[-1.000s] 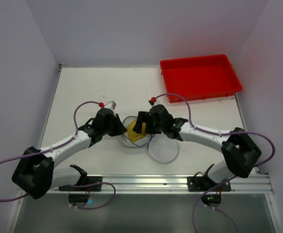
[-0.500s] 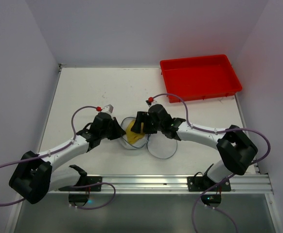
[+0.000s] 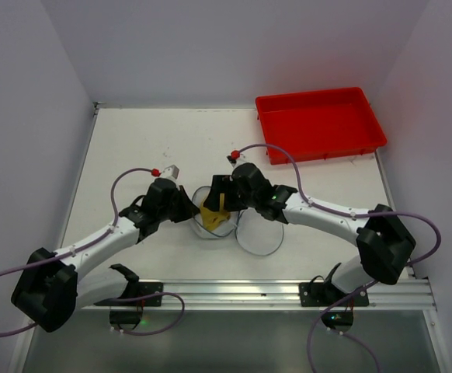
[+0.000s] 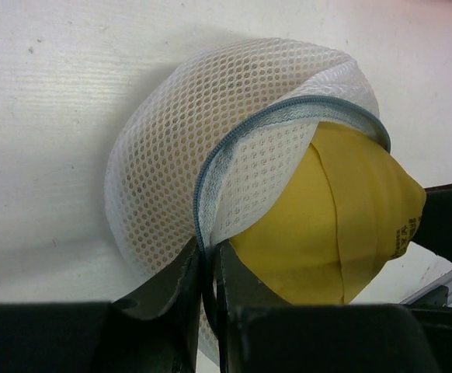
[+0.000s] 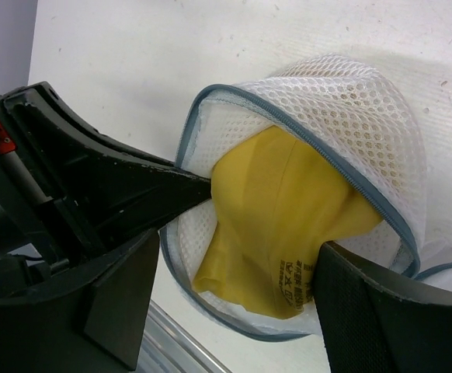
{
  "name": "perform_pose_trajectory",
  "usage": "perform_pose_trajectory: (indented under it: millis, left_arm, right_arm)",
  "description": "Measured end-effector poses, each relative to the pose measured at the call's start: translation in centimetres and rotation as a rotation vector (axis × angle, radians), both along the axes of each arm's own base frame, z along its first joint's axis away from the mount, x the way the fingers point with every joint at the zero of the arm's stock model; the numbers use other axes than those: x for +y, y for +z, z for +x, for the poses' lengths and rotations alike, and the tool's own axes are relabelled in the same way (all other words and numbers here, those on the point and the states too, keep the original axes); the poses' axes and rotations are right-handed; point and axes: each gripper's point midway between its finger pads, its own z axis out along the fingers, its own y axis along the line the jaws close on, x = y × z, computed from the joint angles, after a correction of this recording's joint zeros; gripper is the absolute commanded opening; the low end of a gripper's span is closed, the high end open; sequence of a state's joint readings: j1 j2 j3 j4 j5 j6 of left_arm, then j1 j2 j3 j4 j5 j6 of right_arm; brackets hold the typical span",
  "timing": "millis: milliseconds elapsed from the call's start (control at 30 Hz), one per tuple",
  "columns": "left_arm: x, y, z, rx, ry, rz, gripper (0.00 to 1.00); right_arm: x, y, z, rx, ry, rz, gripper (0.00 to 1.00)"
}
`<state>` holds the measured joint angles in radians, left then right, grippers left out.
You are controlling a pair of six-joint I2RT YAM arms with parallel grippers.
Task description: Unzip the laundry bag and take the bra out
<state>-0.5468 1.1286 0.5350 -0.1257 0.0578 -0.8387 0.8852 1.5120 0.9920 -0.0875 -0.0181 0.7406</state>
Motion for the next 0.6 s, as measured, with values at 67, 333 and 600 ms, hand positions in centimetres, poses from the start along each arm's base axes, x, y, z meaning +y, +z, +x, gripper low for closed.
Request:
perform_pose_trajectory:
  millis: [67,333,600]
  left_arm:
    - [0.0,0.2,0.0,-0.001,0.004,-0.005,0.14]
    - [0.0,0.5,-0.1,0.001,0.009,-0.011,0.13]
    - [0.3,0.7,0.0,-0.002,0.019,-0.013,0.15]
  right_arm:
    - [0.0,-0.1,0.0,0.005,-0.001,-0.002,0.75]
    - [-0.1,-3.8,0.0,0.067,-0.011,-0.063,0.42]
    - [-0.7,-4.5,-0.6,0.074,0.024,-0.065,0.0]
